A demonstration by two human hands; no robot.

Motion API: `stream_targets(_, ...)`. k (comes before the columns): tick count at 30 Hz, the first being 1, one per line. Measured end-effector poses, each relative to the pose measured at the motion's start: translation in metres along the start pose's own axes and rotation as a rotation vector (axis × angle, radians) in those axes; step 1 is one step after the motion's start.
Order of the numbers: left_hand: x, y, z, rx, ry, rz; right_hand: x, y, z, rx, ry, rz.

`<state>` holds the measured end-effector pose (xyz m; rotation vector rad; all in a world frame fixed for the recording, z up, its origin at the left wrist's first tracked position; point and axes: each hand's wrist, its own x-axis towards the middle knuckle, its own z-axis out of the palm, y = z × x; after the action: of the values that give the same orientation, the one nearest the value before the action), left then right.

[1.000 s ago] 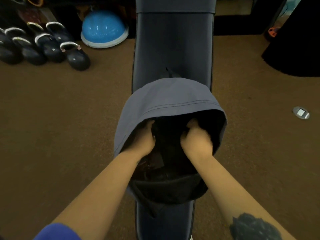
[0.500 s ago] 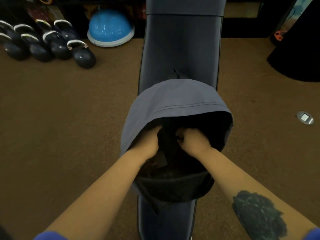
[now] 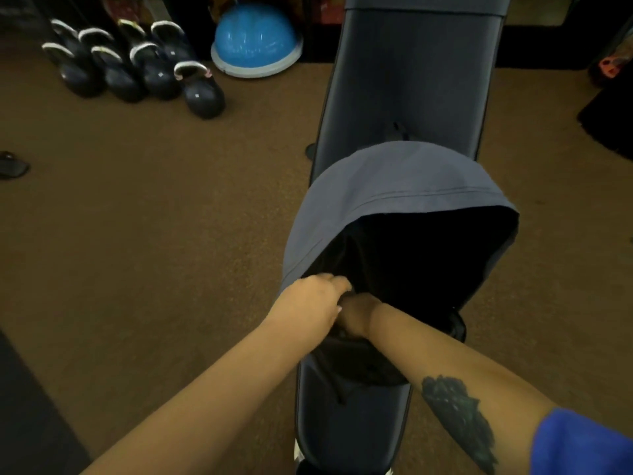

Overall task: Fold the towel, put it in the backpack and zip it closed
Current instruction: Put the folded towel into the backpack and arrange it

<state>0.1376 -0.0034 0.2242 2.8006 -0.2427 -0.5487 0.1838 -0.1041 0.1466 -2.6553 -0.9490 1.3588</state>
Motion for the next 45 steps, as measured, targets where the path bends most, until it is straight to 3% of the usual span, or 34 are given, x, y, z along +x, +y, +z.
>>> stream_targets(3,-0.021,-0.005,0.000,-0.067,-0.022,0.133,0.002,-0.003,-0.005,-0.119,0.034,-0.055)
stream_targets(6,-0.036,-0.015,0.002,0.069,-0.166,0.199,0.013,-0.010,0.003,-0.322,0.002,-0.066)
stream_targets(13,-0.040,-0.022,0.014,0.187,-0.239,0.272,0.014,-0.006,0.020,-0.351,0.014,-0.111)
stream_targets(23,-0.038,-0.021,0.015,0.173,-0.213,0.235,-0.050,0.061,-0.021,-0.189,0.223,0.025)
stream_targets(29,-0.037,-0.025,0.018,0.168,-0.188,0.260,-0.070,0.082,-0.022,-0.160,0.160,0.127)
stream_targets(37,-0.035,-0.023,0.019,0.135,-0.180,0.305,-0.072,0.087,-0.014,0.062,0.306,0.262)
stream_targets(40,-0.033,-0.024,0.020,0.131,-0.193,0.312,-0.071,0.084,-0.006,0.062,0.292,0.292)
stream_targets(45,-0.033,-0.027,0.019,0.128,-0.221,0.310,-0.074,0.078,-0.003,-0.228,0.104,0.405)
